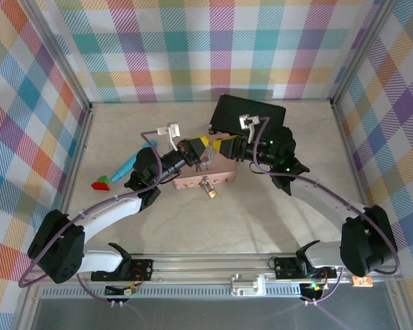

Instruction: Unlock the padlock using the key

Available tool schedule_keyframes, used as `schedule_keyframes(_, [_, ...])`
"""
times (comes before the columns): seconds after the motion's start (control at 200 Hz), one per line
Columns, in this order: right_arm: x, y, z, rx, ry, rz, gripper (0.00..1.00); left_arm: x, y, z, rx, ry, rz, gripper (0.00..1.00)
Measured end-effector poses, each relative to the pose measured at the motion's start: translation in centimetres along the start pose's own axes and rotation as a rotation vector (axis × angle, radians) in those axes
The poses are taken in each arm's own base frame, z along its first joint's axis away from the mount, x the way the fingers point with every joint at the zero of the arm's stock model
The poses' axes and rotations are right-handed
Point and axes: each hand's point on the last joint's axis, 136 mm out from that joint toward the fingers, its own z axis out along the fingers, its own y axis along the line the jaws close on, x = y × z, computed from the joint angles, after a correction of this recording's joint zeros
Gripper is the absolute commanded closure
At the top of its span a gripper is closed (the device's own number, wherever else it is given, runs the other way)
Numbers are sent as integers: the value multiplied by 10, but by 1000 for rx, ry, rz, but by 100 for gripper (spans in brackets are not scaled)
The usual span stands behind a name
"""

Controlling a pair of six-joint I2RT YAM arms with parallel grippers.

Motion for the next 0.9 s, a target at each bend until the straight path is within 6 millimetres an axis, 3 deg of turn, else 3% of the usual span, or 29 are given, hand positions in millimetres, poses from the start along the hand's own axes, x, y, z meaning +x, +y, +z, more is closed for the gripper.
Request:
schedule_keyframes(0.36, [0, 2, 9, -90, 9, 53, 78, -2, -10, -2, 43, 0, 16, 100])
schedule_keyframes(0.635, [2, 6, 10, -131, 28, 86, 70, -3, -13, -5, 44, -4, 34, 100])
schedule_keyframes(0.9, [3, 7, 10, -140, 32, 110, 71, -5, -13, -7, 36, -7, 38, 100])
